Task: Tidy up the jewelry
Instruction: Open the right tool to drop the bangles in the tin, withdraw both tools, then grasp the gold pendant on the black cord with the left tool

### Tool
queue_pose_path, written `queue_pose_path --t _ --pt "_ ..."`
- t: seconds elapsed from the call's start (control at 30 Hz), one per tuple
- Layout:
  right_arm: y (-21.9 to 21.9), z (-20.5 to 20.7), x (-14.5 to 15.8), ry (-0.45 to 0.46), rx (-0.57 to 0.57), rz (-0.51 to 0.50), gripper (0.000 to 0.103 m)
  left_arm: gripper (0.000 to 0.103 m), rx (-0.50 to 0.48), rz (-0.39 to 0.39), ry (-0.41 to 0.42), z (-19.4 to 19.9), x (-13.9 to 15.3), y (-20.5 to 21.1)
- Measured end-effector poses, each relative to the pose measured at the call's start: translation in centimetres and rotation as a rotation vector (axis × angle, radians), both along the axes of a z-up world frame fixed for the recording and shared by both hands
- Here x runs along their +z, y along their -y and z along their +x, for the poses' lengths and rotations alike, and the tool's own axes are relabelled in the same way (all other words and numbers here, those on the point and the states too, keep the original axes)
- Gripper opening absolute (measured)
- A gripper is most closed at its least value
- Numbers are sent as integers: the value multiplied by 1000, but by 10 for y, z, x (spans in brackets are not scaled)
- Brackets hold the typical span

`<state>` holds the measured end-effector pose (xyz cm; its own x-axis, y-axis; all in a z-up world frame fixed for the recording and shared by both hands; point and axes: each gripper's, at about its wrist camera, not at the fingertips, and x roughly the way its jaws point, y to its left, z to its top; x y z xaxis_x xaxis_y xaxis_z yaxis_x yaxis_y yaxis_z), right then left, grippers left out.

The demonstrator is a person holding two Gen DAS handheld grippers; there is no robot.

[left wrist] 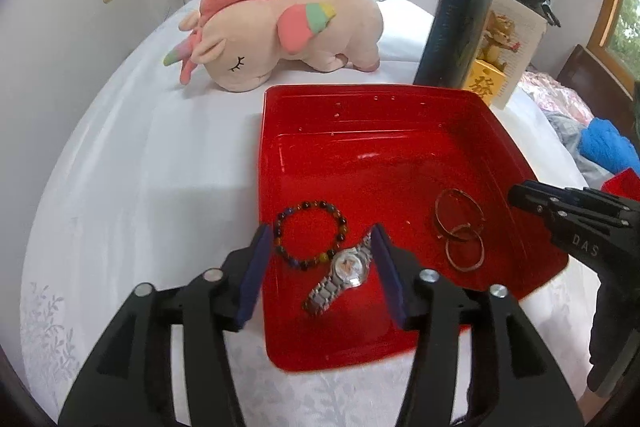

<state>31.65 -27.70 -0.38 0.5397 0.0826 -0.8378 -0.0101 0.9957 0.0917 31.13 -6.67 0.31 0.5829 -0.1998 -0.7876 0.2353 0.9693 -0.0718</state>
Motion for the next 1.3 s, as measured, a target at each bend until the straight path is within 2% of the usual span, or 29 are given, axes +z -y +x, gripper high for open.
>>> queue_pose_path --t 0.07,0.27,0.43,0.5,0.6,0.83,1.3 --pt "2 -5 0 0 -2 2 19 64 3 2 12 -10 4 0" --pt "3 -35 0 2 4 20 23 75 10 13 56 -45 10 -5" --pt "5 -72 2 35 15 46 25 80 12 -1 84 -81 15 -14" --pt "4 -87 5 59 12 39 31 81 14 -2 103 -96 17 -17" --pt "4 -112 5 74 19 62 31 84 12 -13 116 -116 19 -21" --pt "-2 -155 2 89 44 72 32 89 12 -37 88 -143 11 -33" --pt "-8 -212 -25 25 47 100 33 89 163 -46 -47 -174 -27 -100"
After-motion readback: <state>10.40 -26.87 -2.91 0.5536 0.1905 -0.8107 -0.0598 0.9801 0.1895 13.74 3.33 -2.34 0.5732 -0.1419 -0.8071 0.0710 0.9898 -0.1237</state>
